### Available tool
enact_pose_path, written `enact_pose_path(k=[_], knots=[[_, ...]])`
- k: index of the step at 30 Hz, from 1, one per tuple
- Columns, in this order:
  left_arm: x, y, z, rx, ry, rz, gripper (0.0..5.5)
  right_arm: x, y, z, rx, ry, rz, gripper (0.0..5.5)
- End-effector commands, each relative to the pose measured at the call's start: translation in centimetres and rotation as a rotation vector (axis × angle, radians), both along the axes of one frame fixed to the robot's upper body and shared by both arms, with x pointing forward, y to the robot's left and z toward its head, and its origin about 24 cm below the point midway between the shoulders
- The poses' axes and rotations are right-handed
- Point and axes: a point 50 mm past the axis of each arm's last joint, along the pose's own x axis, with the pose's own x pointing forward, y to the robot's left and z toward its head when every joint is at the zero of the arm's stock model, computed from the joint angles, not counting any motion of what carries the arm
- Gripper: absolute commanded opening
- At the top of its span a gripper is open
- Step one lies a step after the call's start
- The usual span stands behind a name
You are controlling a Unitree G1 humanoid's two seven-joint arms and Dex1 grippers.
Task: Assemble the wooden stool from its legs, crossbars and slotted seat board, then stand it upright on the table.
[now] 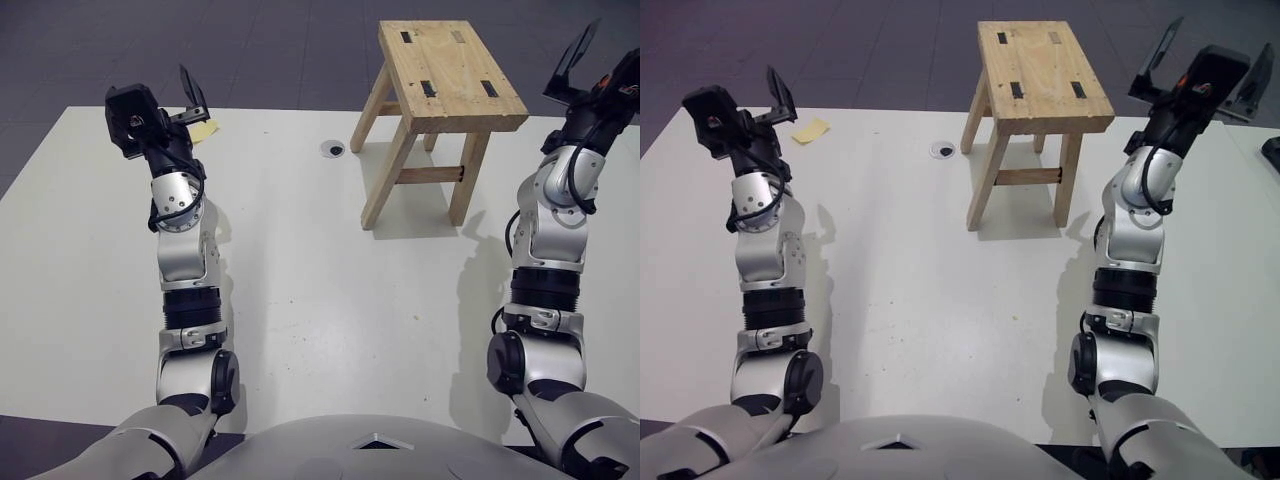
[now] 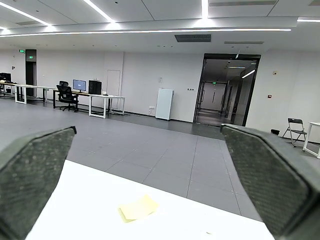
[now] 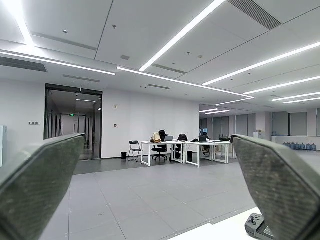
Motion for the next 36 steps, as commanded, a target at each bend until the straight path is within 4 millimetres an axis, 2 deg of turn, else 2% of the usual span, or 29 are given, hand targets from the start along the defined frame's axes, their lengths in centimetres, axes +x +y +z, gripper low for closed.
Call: enact_pose_path(k=[1,6,36], knots=[[0.0,-0.1,0.1,0.004,0.004,-0.005,5.4,-0.5,-0.4,0.4,0.0,-0.014,-0.018,5.37],[0.0,-0.4,-0.1,-0.003,0.013,-0.012,5.4,-1.0,-1.2,-0.1,0.011,0.008,-0.048,5.37],[-0.1,-1.4,-0.3,0.01,0.033,-0.05,5.4,-1.1,-1.4,-0.8,0.021,0.054,-0.068,5.37]])
